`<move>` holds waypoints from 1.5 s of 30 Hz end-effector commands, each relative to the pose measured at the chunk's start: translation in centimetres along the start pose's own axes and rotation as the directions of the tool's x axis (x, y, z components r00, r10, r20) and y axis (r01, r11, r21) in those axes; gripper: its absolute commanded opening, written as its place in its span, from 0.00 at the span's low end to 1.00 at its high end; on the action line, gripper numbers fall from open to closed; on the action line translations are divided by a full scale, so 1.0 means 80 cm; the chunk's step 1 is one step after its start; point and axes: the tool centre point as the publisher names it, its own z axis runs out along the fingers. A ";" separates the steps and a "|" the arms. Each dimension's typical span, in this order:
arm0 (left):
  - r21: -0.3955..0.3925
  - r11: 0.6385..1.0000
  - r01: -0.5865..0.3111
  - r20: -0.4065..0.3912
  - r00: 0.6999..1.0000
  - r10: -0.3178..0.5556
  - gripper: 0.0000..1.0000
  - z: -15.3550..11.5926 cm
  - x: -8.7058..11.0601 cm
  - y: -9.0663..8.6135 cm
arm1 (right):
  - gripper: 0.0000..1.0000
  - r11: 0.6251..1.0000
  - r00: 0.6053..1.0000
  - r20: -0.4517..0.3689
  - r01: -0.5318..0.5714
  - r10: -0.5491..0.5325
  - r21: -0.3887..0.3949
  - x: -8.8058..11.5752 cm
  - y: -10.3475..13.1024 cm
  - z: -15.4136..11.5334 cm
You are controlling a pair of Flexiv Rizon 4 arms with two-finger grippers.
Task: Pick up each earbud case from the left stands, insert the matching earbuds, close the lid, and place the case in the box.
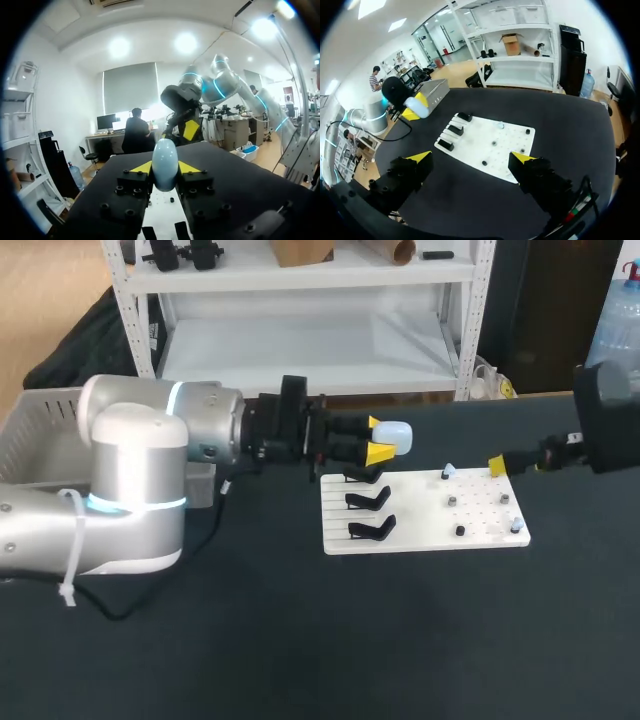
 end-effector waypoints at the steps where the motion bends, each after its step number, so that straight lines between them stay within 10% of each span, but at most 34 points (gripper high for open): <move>1: 0.041 0.999 0.005 0.009 1.000 -0.005 0.00 0.014 0.007 0.014 | 1.00 1.000 1.000 -0.005 0.000 0.000 0.025 0.010 0.023 -0.011; 19: -0.032 0.999 -0.009 -0.008 1.000 0.009 0.00 0.023 0.020 0.008 | 1.00 0.997 0.997 -0.071 0.046 -0.041 0.061 -0.010 0.081 0.030; 45: -0.076 0.997 -0.017 0.019 1.000 0.019 0.00 0.019 0.025 0.003 | 1.00 0.998 0.997 -0.081 0.024 -0.018 0.065 -0.041 0.084 0.074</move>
